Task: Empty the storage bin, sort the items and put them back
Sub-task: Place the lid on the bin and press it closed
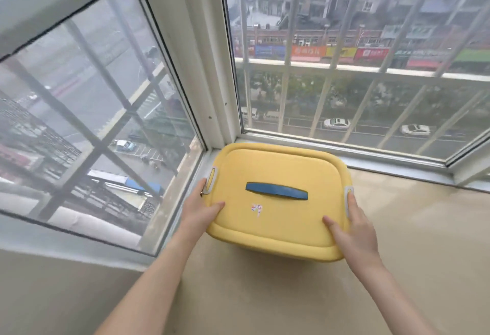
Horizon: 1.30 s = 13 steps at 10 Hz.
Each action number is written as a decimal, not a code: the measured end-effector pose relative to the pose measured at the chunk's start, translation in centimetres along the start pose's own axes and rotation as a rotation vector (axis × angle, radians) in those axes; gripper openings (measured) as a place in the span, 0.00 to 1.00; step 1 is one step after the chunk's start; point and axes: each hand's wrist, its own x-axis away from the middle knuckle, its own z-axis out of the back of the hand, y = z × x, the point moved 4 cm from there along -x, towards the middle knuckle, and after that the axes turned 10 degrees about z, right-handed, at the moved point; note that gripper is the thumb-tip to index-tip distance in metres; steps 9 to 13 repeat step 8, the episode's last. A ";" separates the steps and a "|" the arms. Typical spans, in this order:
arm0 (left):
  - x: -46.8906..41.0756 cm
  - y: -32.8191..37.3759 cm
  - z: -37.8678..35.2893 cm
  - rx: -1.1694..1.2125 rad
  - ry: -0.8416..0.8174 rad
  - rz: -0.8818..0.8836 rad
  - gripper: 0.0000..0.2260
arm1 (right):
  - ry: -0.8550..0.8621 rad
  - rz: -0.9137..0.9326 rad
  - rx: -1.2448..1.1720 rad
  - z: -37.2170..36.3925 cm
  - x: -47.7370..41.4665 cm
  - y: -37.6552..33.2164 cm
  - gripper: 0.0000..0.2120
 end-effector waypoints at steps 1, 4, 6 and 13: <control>-2.3 1.0 -0.4 0.032 0.024 -0.021 0.36 | 0.017 0.079 0.096 -0.8 -2.7 0.1 0.41; -5.8 2.3 -1.3 0.202 0.006 -0.057 0.34 | 0.037 0.131 0.170 -1.4 -8.2 0.5 0.40; -7.4 2.4 -1.6 0.203 -0.009 -0.122 0.34 | 0.050 0.120 0.119 -1.5 -9.0 0.5 0.40; -6.9 3.5 -1.4 -0.040 0.010 -0.163 0.30 | -0.003 0.082 0.187 -1.4 -8.8 -0.4 0.40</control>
